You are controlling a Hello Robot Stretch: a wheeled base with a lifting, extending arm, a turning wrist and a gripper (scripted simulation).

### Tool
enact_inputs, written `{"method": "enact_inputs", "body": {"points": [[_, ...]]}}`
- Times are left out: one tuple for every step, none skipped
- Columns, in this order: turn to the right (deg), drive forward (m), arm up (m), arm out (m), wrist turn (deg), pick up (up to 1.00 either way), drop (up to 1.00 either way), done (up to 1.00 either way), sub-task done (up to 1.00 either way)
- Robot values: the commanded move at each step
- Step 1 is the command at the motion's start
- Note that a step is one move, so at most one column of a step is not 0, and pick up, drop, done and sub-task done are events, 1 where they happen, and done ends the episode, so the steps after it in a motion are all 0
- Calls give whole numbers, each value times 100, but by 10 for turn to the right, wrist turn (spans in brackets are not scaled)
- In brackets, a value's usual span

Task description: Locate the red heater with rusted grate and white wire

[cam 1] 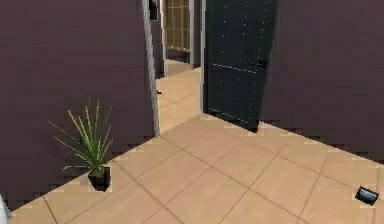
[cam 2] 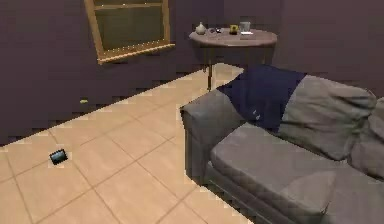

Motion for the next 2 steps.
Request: {"method": "enact_inputs", "body": {"points": [[0,100,0,0,0,0,0,0,0],[0,100,0,0,0,0,0,0,0]]}}
